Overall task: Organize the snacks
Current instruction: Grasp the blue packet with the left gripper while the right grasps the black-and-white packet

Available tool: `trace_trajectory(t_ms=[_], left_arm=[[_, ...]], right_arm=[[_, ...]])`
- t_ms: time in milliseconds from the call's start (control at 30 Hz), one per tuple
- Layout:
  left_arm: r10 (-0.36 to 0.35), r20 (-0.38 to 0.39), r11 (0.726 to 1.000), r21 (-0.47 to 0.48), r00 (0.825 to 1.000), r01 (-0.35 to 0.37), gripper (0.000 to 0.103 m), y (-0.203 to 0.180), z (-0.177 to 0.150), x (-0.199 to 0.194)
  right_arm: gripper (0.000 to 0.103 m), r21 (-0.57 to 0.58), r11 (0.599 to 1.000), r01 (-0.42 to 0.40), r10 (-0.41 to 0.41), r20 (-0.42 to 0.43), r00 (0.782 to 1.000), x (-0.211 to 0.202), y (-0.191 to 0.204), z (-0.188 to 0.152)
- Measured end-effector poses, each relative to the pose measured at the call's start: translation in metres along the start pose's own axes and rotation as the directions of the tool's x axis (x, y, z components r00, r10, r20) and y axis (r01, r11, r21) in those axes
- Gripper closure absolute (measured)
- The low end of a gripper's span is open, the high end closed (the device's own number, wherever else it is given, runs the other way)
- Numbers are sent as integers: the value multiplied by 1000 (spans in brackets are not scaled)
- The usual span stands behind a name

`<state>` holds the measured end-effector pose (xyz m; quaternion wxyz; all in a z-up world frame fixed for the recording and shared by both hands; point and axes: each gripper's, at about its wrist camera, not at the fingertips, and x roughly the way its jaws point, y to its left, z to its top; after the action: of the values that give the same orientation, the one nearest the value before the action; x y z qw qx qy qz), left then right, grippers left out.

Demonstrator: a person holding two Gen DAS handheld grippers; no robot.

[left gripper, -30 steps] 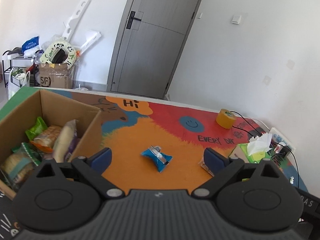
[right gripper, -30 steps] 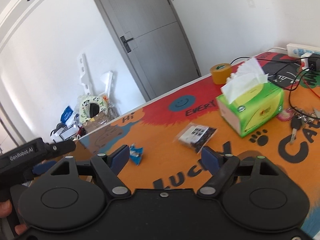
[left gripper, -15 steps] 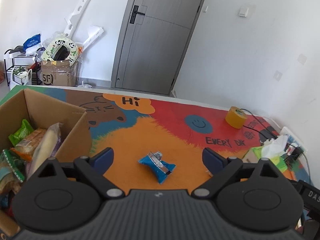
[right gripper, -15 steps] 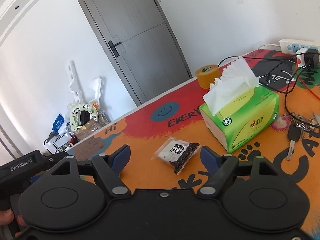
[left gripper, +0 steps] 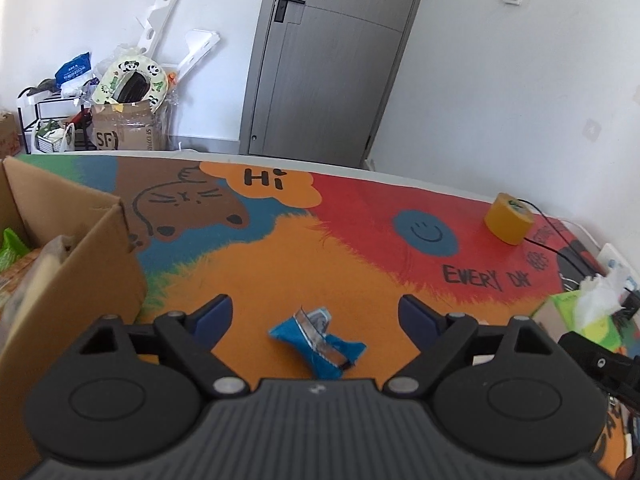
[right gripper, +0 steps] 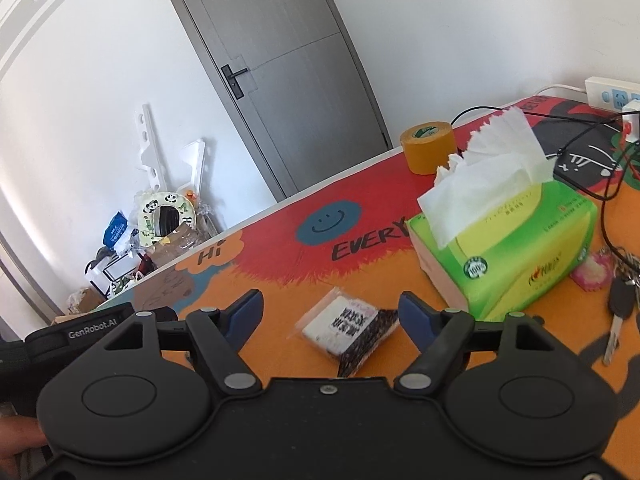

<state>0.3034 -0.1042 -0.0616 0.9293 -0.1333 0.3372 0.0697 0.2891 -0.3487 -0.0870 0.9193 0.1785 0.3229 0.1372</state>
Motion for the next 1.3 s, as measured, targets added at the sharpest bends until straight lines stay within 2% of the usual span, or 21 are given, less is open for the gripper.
trace_trajectory(t_ms=[333, 433, 500, 533, 667, 800, 867, 967, 1033, 1133, 1300], left_arm=[[64, -36, 998, 7, 997, -64, 22, -9, -3, 40], [63, -58, 998, -3, 996, -64, 35, -8, -6, 48], [56, -75, 998, -16, 996, -57, 49, -5, -9, 52], [43, -85, 999, -27, 995, -46, 51, -3, -11, 53], [33, -68, 998, -41, 997, -36, 75, 1, -13, 52], [17, -73, 999, -45, 997, -20, 78, 3, -13, 49], [14, -73, 999, -44, 997, -17, 78, 3, -14, 46], [9, -74, 999, -46, 997, -12, 79, 4, -17, 41], [3, -72, 999, -48, 997, -6, 79, 6, -18, 37], [-8, -72, 999, -50, 997, 4, 79, 8, -19, 32], [-32, -82, 999, -42, 996, 29, 79, 12, -22, 19]], right_arm=[[28, -37, 999, 7, -9, -39, 999, 38, -1, 16], [28, -64, 998, 10, -14, -57, 998, 49, 4, 17], [28, -70, 997, 14, -19, -64, 998, 55, 4, 16], [28, -67, 998, 15, -20, -71, 997, 57, 5, 16], [28, -104, 994, 17, -26, -85, 996, 64, 6, 13], [28, -115, 993, 7, -20, -119, 993, 63, 9, 10], [29, -129, 991, 26, -42, -127, 991, 65, 11, 7], [41, -116, 993, 15, -34, -162, 986, 64, 10, 0], [55, -109, 994, 18, -37, -178, 983, 63, 11, -5], [63, -91, 996, 8, -24, -177, 984, 55, 9, -14], [69, -48, 999, 0, -8, -173, 985, 39, 5, -21]])
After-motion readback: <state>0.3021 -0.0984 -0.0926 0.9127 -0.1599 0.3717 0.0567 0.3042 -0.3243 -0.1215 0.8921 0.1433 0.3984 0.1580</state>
